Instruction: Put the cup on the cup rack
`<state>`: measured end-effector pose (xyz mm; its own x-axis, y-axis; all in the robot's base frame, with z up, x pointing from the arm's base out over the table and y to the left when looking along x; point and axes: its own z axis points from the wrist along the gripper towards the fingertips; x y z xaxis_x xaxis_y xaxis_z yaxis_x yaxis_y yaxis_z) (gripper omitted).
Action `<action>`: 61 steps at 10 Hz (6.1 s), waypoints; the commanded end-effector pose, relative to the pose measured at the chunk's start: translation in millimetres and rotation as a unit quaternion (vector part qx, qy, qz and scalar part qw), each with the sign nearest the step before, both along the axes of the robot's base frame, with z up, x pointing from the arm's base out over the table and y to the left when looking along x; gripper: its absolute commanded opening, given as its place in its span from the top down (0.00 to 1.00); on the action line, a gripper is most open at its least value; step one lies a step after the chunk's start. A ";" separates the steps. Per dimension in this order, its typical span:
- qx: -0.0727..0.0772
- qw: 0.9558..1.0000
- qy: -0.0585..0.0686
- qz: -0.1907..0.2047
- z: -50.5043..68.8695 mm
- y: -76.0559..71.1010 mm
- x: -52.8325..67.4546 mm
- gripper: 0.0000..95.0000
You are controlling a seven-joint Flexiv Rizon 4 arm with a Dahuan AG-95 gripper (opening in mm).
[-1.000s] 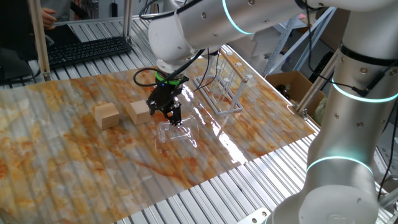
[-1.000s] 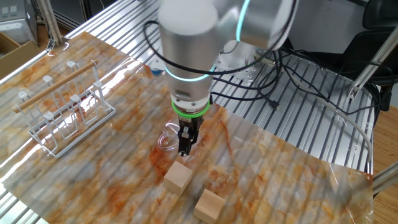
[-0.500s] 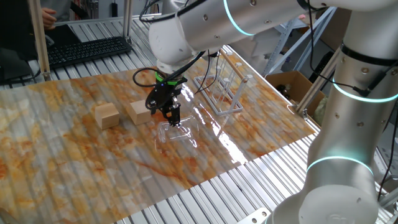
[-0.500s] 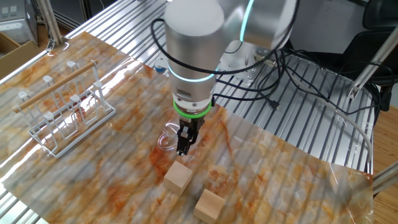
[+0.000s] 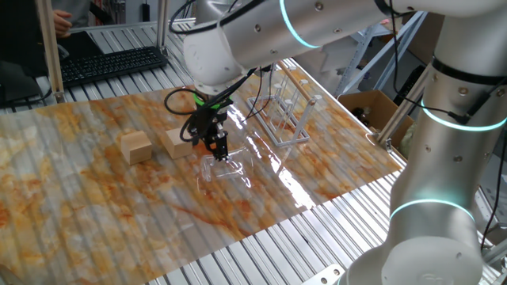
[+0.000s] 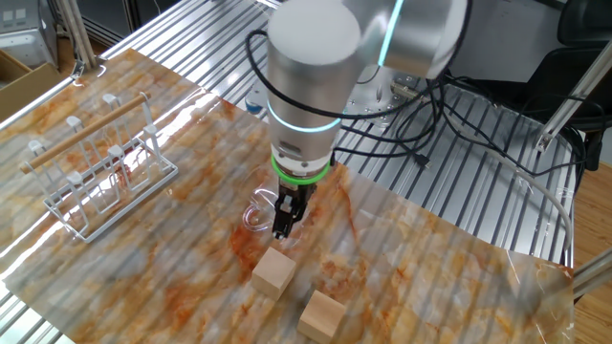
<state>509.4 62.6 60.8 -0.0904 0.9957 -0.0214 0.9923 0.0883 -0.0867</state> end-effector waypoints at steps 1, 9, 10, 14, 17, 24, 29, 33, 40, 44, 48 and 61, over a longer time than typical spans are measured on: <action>-0.001 1.000 -0.001 0.008 2.5 0.1 -1.7 0.00; -0.025 0.999 -0.024 0.019 -8.7 -18.0 -14.4 0.00; -0.023 0.999 -0.026 0.016 -9.9 -20.3 -15.9 0.00; -0.013 0.999 -0.033 0.000 -18.1 -24.0 -20.2 0.00; -0.010 0.999 -0.041 -0.012 -22.9 -22.9 -21.0 0.00; -0.005 0.997 -0.068 -0.031 -34.6 -22.7 -23.9 0.00; -0.012 0.996 -0.077 -0.041 -38.6 -23.4 -23.5 1.00; -0.016 0.996 -0.076 -0.041 -38.1 -26.6 -21.4 1.00; -0.016 0.996 -0.076 -0.041 -38.1 -26.6 -21.4 1.00; -0.016 0.996 -0.076 -0.041 -38.1 -26.6 -21.4 1.00; -0.016 0.996 -0.076 -0.041 -38.1 -26.6 -21.4 1.00; 0.082 0.989 0.031 0.117 91.8 -18.1 -15.6 1.00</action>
<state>469.3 36.6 154.0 -0.2716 0.9576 0.0960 0.9582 0.2784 -0.0664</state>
